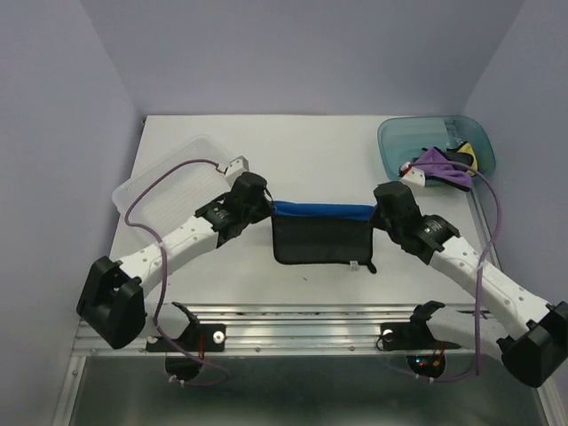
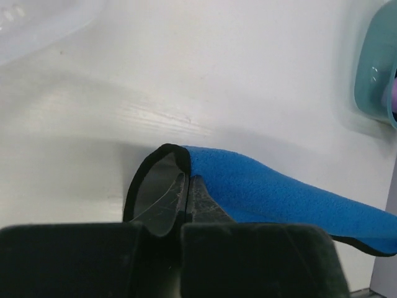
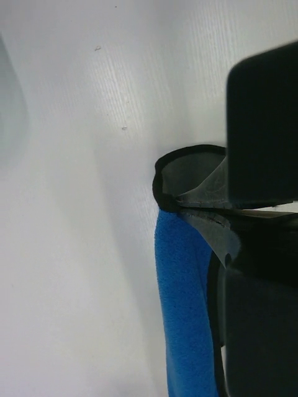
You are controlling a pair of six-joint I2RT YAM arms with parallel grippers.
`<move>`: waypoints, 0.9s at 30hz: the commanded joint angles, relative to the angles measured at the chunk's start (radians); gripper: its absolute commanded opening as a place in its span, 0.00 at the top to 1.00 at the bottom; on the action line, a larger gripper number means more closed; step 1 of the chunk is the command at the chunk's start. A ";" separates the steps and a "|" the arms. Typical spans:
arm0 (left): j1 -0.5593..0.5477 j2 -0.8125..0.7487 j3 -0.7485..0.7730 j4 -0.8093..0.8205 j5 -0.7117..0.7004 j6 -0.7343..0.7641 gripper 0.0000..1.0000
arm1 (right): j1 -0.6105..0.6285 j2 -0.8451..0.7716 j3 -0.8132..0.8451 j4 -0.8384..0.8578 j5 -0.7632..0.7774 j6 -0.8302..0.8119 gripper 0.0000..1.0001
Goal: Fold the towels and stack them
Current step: Flatten out the crumpled towel, then fold the towel
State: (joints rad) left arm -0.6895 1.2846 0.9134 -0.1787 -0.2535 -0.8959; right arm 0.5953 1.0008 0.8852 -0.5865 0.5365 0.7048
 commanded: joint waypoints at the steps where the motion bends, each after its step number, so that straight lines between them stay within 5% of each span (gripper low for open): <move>1: 0.039 0.119 0.163 0.117 -0.019 0.097 1.00 | -0.127 0.087 0.029 0.215 0.057 -0.074 0.99; 7: 0.113 0.332 0.304 0.093 0.036 0.181 1.00 | -0.291 0.299 0.059 0.410 -0.202 -0.114 0.99; 14: 0.133 0.458 0.401 0.073 0.074 0.229 1.00 | -0.334 0.412 0.129 0.373 -0.217 -0.129 0.99; 27: 0.116 0.391 0.231 0.076 0.126 0.226 1.00 | -0.335 0.319 0.011 0.251 -0.382 -0.122 0.99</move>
State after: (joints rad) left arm -0.5644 1.7458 1.1961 -0.0971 -0.1322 -0.6838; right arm 0.2684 1.3930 0.9382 -0.3099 0.2077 0.5911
